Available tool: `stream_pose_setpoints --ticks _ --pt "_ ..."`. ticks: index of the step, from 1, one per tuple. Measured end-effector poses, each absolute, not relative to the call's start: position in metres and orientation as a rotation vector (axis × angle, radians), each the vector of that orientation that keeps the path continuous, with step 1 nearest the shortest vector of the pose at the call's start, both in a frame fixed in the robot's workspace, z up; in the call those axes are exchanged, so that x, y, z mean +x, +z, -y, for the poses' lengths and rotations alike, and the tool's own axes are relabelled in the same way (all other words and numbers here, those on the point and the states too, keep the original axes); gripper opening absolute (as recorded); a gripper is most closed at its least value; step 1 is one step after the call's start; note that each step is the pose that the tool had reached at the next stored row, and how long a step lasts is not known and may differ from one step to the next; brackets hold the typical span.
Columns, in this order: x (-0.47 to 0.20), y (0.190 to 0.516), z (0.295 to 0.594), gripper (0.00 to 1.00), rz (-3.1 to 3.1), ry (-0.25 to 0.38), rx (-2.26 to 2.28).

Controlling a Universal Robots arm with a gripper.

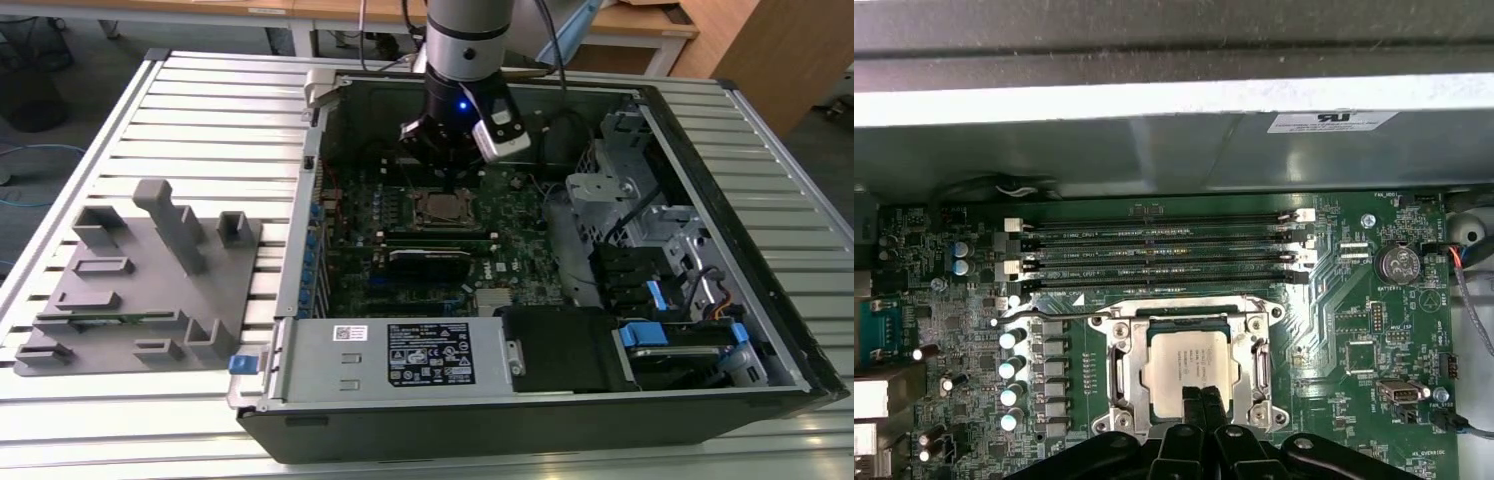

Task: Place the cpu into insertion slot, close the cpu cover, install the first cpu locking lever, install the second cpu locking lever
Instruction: 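Install the first cpu locking lever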

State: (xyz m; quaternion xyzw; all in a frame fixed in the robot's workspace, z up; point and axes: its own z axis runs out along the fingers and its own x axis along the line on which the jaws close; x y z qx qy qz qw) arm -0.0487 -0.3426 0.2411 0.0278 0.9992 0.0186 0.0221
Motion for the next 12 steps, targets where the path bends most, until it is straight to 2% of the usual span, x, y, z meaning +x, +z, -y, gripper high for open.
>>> stream_pose_setpoints --ticks 12 --pt "-0.068 0.241 0.343 0.10 -3.095 0.057 0.086"
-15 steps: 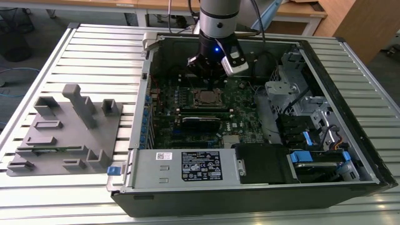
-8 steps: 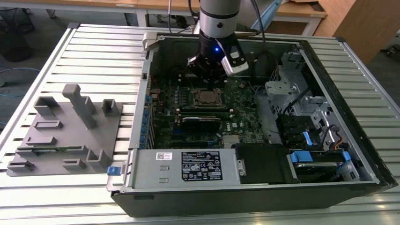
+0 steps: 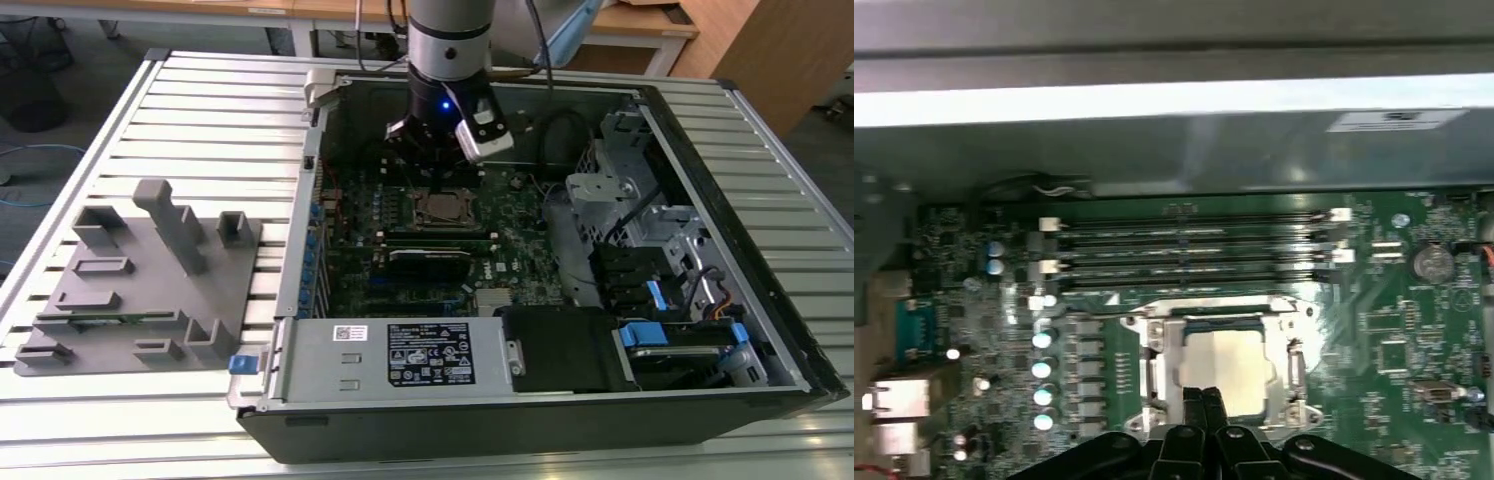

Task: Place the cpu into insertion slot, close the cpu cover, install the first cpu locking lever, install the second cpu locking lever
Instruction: 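Install the first cpu locking lever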

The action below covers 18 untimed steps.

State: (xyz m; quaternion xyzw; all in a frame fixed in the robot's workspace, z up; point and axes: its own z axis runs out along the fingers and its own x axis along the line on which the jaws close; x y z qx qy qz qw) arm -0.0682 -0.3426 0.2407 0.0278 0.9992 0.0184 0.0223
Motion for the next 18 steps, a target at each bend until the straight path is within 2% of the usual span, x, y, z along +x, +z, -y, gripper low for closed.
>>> stream_pose_setpoints --ticks 9,18 --pt "-0.100 0.240 0.343 0.10 -3.088 0.057 0.086" --pt "-0.101 0.250 0.343 0.10 -3.085 0.057 0.086"
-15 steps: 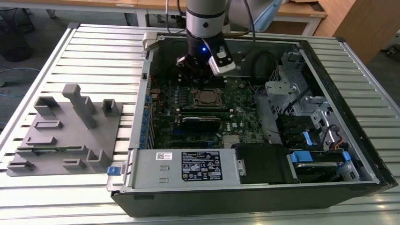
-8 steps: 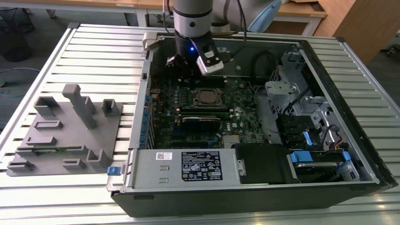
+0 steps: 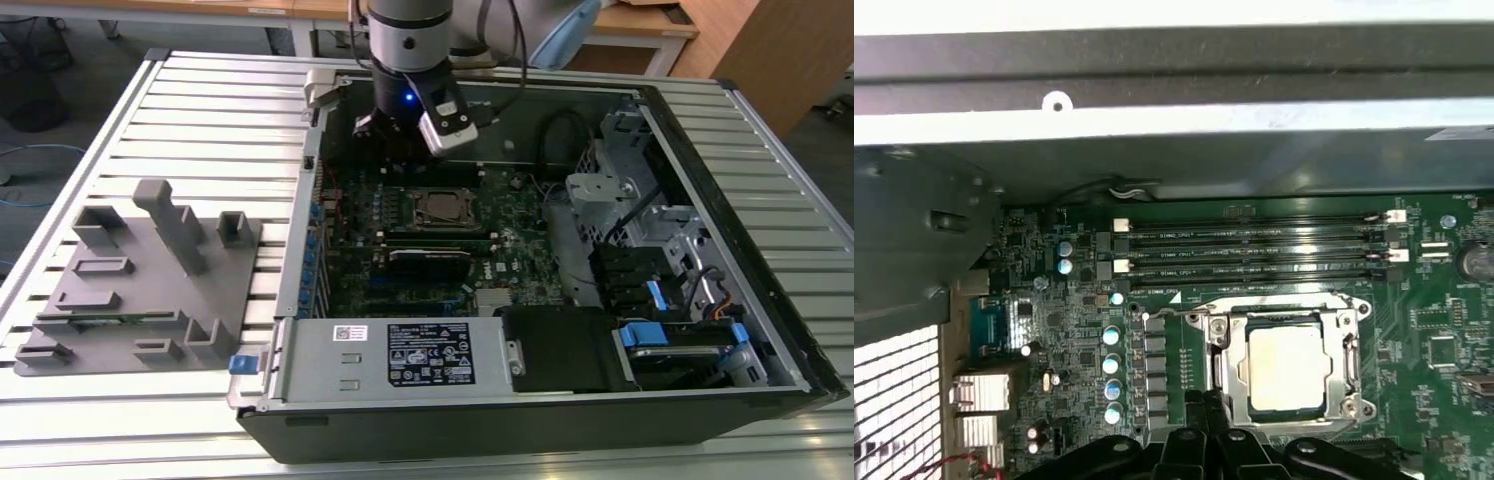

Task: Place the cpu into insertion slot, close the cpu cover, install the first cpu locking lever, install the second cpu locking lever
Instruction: 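Install the first cpu locking lever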

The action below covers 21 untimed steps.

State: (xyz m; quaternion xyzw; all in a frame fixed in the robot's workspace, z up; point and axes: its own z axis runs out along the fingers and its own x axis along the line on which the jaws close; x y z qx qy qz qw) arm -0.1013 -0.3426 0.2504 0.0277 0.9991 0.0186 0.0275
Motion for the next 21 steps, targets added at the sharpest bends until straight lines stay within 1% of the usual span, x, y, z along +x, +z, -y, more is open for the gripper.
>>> stream_pose_setpoints --ticks 5,21 --pt "-0.101 0.260 0.343 0.10 -3.085 0.057 0.086" --pt "-0.125 0.259 0.343 0.10 -3.084 0.044 0.085"
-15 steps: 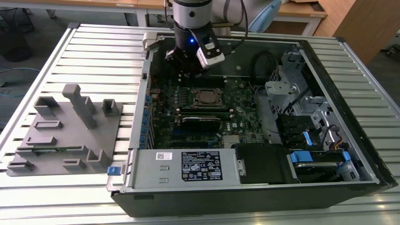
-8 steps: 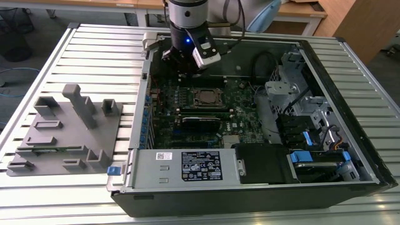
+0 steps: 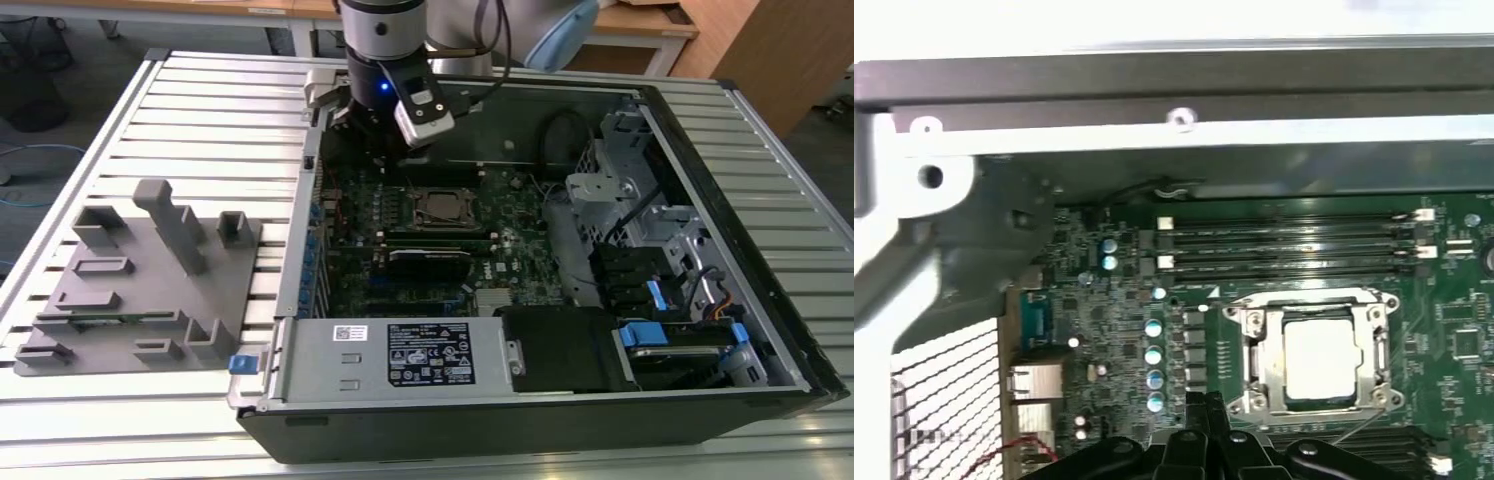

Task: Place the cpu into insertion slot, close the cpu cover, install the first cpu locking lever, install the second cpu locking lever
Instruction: 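Install the first cpu locking lever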

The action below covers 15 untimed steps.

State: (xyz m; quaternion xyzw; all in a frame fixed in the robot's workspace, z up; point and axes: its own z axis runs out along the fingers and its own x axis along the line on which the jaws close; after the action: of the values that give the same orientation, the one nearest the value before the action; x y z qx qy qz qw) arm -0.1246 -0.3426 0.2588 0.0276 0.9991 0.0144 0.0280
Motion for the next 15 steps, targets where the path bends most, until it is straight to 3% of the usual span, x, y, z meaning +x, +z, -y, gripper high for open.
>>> stream_pose_setpoints --ticks 15 --pt "-0.1297 0.2583 0.3429 0.10 -3.083 0.047 0.085"
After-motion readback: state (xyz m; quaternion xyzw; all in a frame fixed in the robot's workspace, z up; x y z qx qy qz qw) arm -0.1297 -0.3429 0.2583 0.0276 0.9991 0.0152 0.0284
